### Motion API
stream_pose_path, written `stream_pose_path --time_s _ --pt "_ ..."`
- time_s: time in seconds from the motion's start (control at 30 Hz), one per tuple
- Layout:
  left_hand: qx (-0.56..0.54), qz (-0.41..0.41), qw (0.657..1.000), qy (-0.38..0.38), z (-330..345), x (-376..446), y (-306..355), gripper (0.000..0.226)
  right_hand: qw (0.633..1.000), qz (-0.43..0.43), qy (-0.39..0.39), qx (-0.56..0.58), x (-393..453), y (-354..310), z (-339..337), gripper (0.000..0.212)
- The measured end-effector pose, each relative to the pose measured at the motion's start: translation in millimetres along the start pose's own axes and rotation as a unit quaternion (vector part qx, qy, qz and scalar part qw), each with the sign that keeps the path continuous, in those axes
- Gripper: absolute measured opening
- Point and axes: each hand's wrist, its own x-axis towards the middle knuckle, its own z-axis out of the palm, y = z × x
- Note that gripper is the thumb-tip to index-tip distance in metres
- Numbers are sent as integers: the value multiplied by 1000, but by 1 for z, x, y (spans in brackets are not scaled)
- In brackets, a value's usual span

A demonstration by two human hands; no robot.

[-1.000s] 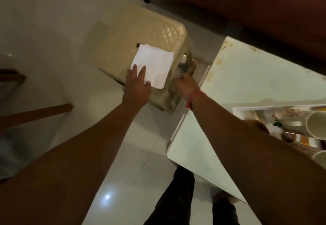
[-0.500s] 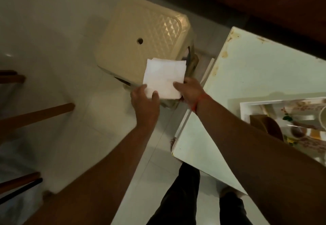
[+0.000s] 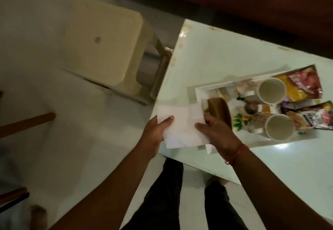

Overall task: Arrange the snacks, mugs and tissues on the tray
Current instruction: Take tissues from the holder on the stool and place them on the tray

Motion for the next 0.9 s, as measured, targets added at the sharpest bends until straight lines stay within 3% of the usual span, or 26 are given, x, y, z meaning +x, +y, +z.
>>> stream_pose_path --time_s 0.13,0.27,0.4,0.53,0.67,0.9 --pt "108 60 992 -15 53 -24 -5 19 993 -81 79 23 -36 -5 -47 20" --pt "173 114 978 -31 97 -41 -9 13 984 -87 120 98 -61 -2 -88 18" --pt "183 114 975 -60 131 -51 -17 8 976 -102 156 113 -78 9 -119 18" --pt "217 114 969 -46 155 -51 -33 12 965 -138 222 -7 -84 24 -134 16" --pt "268 123 956 -9 170 -57 -44 12 910 -211 294 -201 -87 29 -132 33" --pt "293 139 946 -17 183 -66 -51 15 848 -272 262 -372 -85 23 -110 40"
